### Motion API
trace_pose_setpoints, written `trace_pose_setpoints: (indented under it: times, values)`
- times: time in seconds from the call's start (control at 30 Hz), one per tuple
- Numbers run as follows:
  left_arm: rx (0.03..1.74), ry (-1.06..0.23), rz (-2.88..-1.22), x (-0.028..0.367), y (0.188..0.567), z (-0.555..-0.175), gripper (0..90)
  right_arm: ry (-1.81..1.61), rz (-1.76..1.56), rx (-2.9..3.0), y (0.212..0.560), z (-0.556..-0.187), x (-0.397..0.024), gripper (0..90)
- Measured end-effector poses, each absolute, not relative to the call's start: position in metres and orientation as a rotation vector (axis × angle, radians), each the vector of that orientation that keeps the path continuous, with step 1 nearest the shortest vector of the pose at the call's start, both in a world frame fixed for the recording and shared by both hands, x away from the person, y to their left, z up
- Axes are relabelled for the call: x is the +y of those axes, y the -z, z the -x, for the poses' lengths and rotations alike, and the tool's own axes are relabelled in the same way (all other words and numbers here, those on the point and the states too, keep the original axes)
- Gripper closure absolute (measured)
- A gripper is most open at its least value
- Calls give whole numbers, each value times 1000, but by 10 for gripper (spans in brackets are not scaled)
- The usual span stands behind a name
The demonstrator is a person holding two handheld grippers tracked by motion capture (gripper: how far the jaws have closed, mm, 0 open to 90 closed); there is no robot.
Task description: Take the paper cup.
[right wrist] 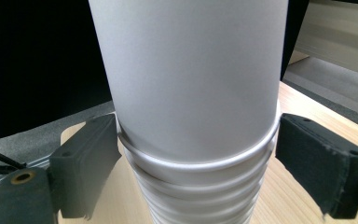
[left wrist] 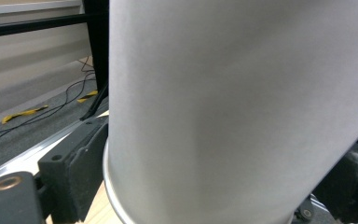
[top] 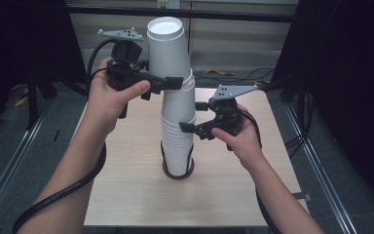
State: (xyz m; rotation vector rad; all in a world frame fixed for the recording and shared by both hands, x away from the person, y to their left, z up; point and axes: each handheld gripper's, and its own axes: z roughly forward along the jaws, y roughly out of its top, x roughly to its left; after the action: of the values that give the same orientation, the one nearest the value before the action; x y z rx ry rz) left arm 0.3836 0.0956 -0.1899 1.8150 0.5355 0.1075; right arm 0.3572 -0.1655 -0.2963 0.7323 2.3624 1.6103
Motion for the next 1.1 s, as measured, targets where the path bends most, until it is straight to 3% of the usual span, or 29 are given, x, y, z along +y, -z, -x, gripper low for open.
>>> trace_pose_setpoints:
  times: [1.1]
  values:
    - [623, -164, -1831, 176, 212, -369, 106, -1600, -732, 2372, 298, -357, -166, 130]
